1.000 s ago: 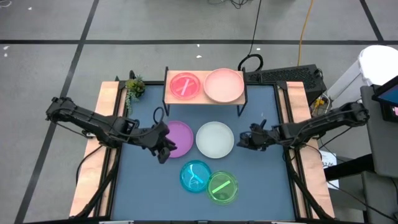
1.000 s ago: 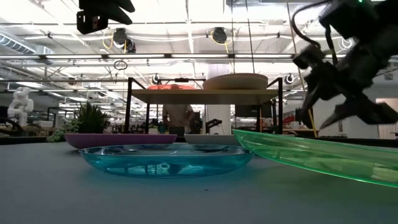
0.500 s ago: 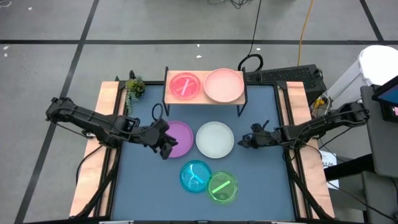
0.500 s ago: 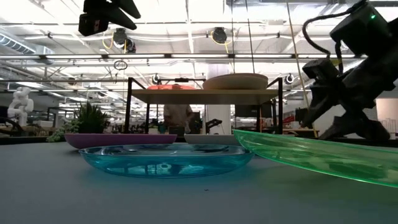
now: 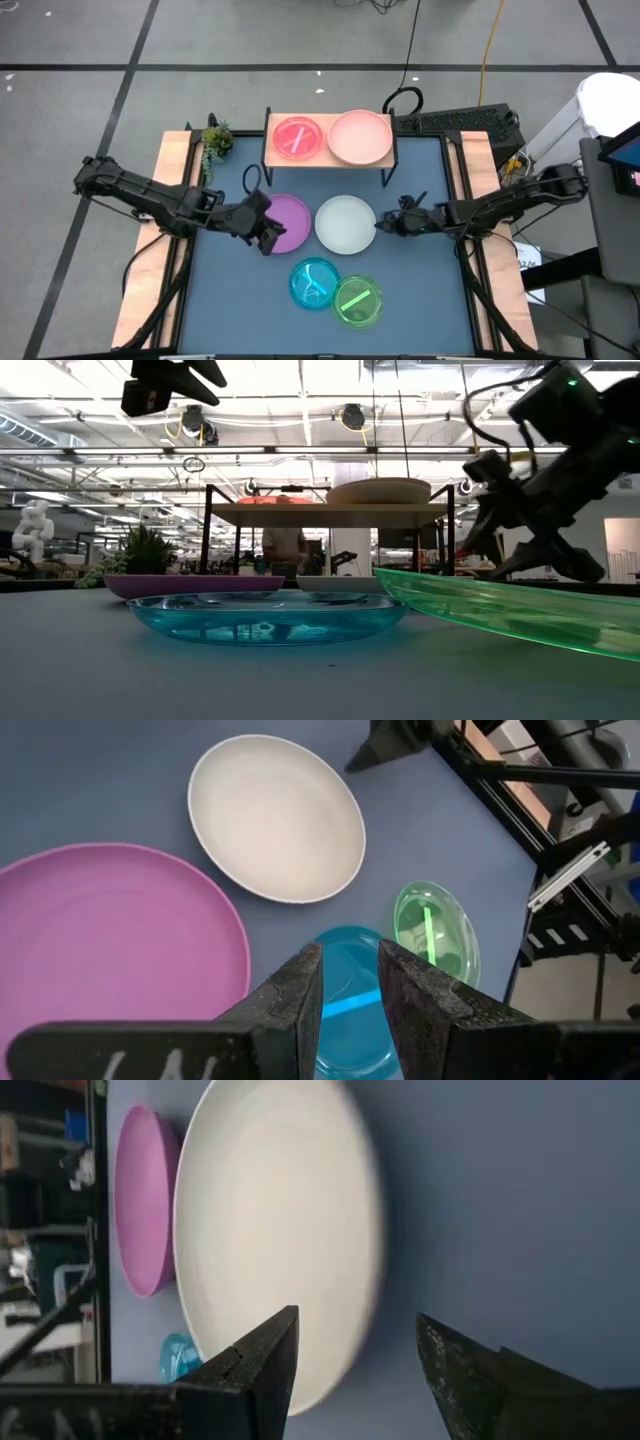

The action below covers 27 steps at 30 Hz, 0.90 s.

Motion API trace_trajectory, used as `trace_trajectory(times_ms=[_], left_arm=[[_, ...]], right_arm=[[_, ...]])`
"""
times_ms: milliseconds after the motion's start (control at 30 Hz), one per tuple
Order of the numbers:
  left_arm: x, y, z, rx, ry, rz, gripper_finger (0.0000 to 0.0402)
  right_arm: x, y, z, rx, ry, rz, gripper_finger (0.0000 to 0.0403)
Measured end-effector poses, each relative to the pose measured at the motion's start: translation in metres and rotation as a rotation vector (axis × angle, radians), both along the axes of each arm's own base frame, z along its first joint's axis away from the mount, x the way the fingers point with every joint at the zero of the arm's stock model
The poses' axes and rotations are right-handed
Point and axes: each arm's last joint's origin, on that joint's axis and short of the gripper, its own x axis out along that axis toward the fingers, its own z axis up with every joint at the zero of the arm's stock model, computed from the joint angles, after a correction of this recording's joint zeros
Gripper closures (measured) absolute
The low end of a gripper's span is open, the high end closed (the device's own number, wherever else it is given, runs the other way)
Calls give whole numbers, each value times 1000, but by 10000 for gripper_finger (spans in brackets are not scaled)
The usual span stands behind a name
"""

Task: Place and stack plates onto a shelf
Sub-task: Stack the gray plate on top of the light pink plate on the shelf

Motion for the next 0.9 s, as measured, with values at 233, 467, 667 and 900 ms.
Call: trace_trajectory(times_ms=[233, 467, 667, 900], left_arm=[[0, 2, 0, 14, 5, -24, 298], [0, 1, 0, 17, 9, -30, 298], [-1, 1, -1, 39, 20, -48, 298], [-1, 1, -1, 71, 24, -76, 298]], right_arm=[[24, 2, -7, 40, 91, 8, 218], [26, -5, -10, 42, 108, -7, 247], [25, -11, -11, 42, 122, -29, 346], [25, -10, 0, 76, 60, 23, 397]])
